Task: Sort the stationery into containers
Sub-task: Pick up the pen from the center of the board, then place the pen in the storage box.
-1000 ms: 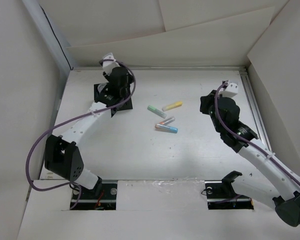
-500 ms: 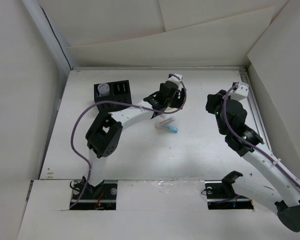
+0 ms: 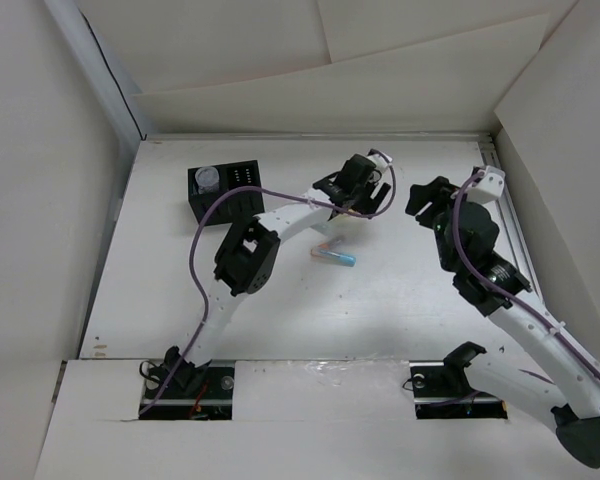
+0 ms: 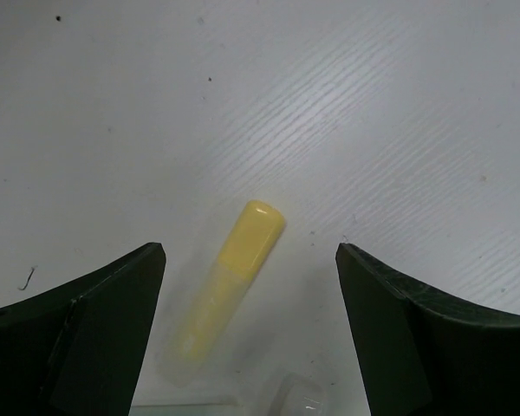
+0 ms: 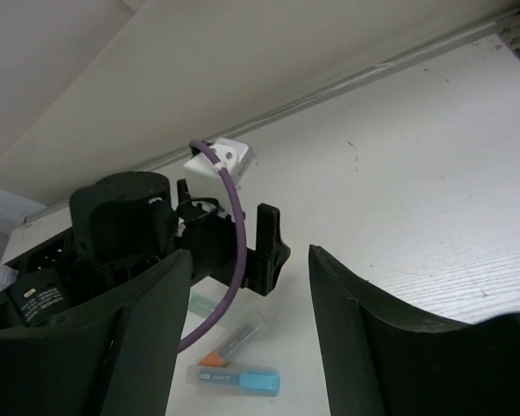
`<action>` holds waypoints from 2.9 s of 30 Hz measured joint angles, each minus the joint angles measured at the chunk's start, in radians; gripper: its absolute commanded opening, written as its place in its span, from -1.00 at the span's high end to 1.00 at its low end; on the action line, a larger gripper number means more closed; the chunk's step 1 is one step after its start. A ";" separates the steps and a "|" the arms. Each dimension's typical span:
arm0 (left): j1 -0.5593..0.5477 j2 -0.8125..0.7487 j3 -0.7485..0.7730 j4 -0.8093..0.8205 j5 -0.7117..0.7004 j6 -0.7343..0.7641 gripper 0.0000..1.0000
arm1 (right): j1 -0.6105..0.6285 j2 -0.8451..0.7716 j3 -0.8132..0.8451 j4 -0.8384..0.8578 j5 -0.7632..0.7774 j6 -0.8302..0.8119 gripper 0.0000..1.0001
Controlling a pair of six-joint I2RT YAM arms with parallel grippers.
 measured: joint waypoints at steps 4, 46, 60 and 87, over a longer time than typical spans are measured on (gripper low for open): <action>0.000 0.040 0.015 -0.045 0.022 0.048 -0.35 | 0.000 -0.011 0.000 0.000 0.000 0.000 -0.24; 0.003 0.159 0.137 -0.061 -0.043 0.161 0.55 | 0.000 -0.032 -0.012 0.015 -0.039 -0.005 -0.24; 0.066 0.106 0.070 0.084 -0.070 0.058 0.60 | 0.000 -0.032 -0.012 0.016 -0.039 -0.005 -0.24; 0.406 -0.569 -0.531 0.379 -0.452 -0.335 0.57 | -0.001 -0.033 -0.017 0.023 -0.058 -0.005 -0.24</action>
